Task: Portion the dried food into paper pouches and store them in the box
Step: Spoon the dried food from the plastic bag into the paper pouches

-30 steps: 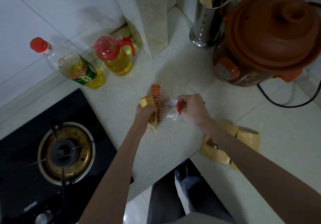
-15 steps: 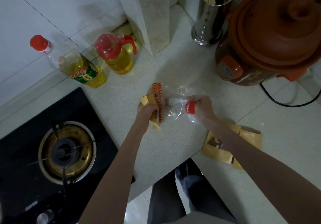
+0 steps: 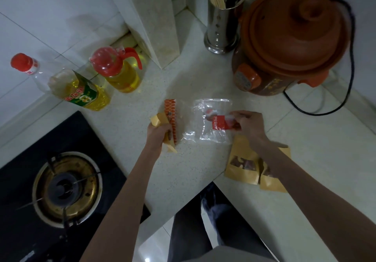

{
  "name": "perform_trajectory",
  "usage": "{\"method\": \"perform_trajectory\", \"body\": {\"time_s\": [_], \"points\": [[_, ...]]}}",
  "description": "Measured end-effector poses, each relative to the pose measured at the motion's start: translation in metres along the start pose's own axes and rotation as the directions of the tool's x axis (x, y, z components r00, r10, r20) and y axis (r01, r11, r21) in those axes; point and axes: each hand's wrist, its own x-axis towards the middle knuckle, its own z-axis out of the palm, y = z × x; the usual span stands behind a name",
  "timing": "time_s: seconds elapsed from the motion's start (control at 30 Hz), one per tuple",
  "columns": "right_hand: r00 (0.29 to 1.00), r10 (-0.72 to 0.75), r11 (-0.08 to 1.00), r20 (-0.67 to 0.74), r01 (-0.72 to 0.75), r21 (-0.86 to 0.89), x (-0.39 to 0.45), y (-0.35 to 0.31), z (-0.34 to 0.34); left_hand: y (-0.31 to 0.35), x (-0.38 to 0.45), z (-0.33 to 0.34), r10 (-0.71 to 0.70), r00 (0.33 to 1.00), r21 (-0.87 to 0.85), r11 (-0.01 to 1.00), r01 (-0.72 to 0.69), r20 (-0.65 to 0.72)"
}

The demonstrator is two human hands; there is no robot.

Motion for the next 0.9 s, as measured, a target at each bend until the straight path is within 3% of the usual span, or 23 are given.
{"method": "perform_trajectory", "body": {"time_s": [0.27, 0.43, 0.53, 0.73, 0.9], "points": [[0.990, 0.016, 0.999, -0.141, -0.011, 0.040, -0.011, 0.010, -0.064, 0.004, -0.019, 0.014, 0.131, 0.989, 0.113, 0.986, -0.123, -0.067], [0.979, -0.101, 0.995, -0.178, 0.101, -0.009, -0.033, -0.003, -0.091, 0.006, -0.046, 0.014, 0.388, 0.920, 0.263, 0.895, -0.361, -0.058], [0.974, -0.194, 0.980, -0.114, 0.197, 0.020, -0.057, -0.025, -0.095, 0.011, -0.063, 0.020, 0.527, 0.850, 0.375, 0.789, -0.486, -0.007], [0.926, -0.376, 0.924, 0.040, 0.371, 0.088, -0.117, -0.077, -0.083, 0.015, -0.099, 0.035, 0.499, 0.865, 0.411, 0.779, -0.473, 0.050], [0.896, -0.431, 0.902, 0.107, 0.426, 0.065, -0.149, -0.099, -0.067, 0.018, -0.127, 0.043, 0.661, 0.733, 0.470, 0.601, -0.646, 0.161]]}}
